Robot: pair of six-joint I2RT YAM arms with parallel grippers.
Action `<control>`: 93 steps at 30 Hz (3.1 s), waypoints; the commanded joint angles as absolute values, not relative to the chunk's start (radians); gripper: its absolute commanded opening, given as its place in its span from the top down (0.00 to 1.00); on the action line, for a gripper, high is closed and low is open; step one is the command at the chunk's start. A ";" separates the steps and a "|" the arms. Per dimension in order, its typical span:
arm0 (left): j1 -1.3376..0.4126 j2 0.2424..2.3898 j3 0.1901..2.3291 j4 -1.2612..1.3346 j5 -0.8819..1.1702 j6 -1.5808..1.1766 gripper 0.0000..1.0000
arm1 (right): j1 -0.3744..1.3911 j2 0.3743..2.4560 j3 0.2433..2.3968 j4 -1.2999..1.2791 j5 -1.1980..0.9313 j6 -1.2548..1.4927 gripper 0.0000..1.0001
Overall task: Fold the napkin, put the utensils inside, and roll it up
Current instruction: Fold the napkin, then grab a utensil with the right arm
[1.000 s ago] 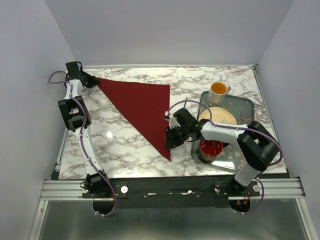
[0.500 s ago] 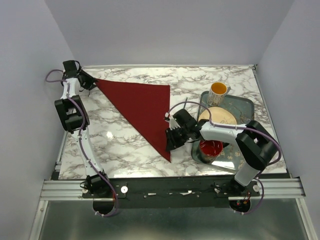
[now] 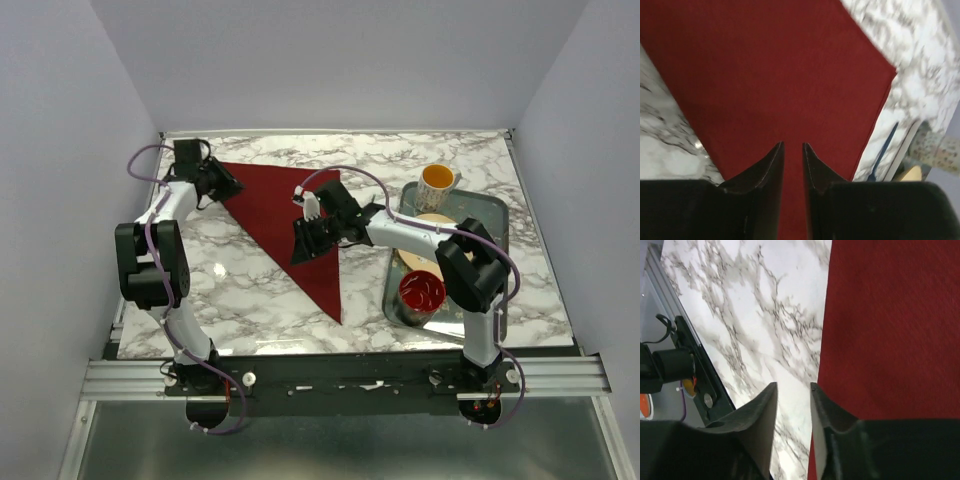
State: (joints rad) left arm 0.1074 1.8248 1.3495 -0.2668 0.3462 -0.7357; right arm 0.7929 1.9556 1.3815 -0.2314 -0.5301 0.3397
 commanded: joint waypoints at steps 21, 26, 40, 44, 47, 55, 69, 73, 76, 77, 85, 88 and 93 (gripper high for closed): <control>-0.045 1.675 0.870 -0.100 0.305 -0.753 0.76 | 0.801 2.237 1.533 -0.184 -0.657 0.422 0.78; -0.046 1.615 0.893 -0.150 0.276 -0.716 0.75 | 0.801 2.201 1.532 -0.193 -0.623 0.410 0.78; -0.051 1.641 0.766 -0.032 0.298 -0.770 0.75 | 0.828 2.079 1.260 -0.113 -0.569 0.414 0.77; -0.051 1.579 0.755 -0.066 0.229 -0.755 0.75 | 0.828 2.033 1.230 -0.126 -0.557 0.400 0.77; -0.058 1.531 0.773 -0.119 0.190 -0.726 0.75 | 0.828 1.939 1.187 -0.127 -0.542 0.400 0.76; -0.124 1.508 0.773 -0.074 0.282 -0.804 0.72 | 0.827 1.824 1.003 -0.109 -0.534 0.397 0.75; 0.031 1.720 0.882 -0.038 0.319 -0.829 0.72 | 0.827 1.712 0.798 -0.071 -0.431 0.374 0.75; 0.046 1.720 0.954 -0.071 0.354 -0.822 0.70 | 0.827 1.680 0.836 -0.103 -0.442 0.354 0.73; 0.048 1.684 0.985 -0.104 0.330 -0.778 0.66 | 0.828 1.643 0.870 -0.136 -0.440 0.338 0.71; 0.052 1.677 0.994 -0.129 0.322 -0.766 0.65 | 0.827 1.629 0.876 -0.146 -0.436 0.337 0.70; 0.086 1.721 1.052 -0.124 0.423 -0.765 0.59 | 0.821 1.663 0.933 -0.173 -0.410 0.354 0.57; 0.040 1.721 1.066 -0.109 0.430 -0.764 0.59 | 0.790 1.637 0.991 -0.218 -0.349 0.405 0.45; -0.109 1.636 1.081 -0.175 0.321 -0.700 0.50 | 0.727 1.629 1.113 -0.399 -0.082 0.488 0.24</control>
State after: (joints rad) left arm 0.0029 1.7100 1.0569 -0.1246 0.3653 -0.7609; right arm 0.7830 1.6501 1.0000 -0.2260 -0.3367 0.4038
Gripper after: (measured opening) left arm 0.462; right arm 0.688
